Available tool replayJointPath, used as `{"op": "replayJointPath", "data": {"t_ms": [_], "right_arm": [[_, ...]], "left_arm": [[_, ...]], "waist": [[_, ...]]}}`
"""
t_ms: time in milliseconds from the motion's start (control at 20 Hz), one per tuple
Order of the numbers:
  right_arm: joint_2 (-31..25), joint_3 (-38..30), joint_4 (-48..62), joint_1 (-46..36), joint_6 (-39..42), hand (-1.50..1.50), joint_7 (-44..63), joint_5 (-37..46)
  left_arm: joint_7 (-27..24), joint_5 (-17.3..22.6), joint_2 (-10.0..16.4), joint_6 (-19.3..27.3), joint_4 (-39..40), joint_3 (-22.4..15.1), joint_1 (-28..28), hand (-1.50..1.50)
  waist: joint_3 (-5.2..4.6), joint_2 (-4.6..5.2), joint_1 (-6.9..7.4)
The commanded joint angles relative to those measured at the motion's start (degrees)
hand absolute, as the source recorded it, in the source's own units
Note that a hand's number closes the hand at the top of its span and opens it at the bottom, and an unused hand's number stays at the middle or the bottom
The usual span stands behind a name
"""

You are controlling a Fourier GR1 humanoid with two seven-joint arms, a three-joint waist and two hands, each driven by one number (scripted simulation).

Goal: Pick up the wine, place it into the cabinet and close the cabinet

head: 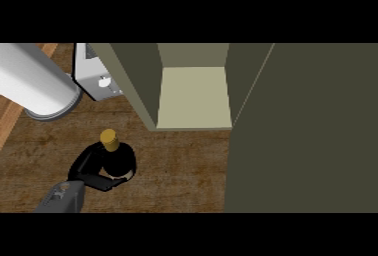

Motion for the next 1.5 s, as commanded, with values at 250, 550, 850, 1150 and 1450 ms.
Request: {"op": "replayJointPath", "data": {"t_ms": [250,550,850,1150,1450], "right_arm": [[-1.74,-2.33,-0.50,-0.27,1.19,-1.50,1.04,-2.47],[0.43,-0.30,1.61,0.03,0.15,-1.50,-0.94,0.21],[-0.27,-1.55,1.78,-2.40,-1.30,-1.50,0.89,1.69],[-2.16,-5.00,1.69,-2.93,0.28,-1.50,1.71,-3.73],[-0.37,-3.77,2.57,-0.64,0.37,-1.50,-1.24,-2.14]], "left_arm": [[-8.58,-2.43,-1.25,-4.40,2.15,-2.59,-0.62,1.50],[-10.99,0.47,-0.57,-2.12,0.81,-0.57,5.53,1.50],[-15.75,6.07,-5.97,7.62,-5.15,3.57,15.69,1.50],[-12.64,9.38,-6.14,0.32,-17.75,0.81,20.70,1.50],[-1.11,12.94,-10.98,5.34,-38.26,-3.46,28.54,1.50]], "waist": [[-0.14,0.14,-0.21],[-0.07,-0.10,0.77],[-0.01,-0.32,1.80],[0.03,-0.35,1.71],[0.07,-0.36,1.49]]}}
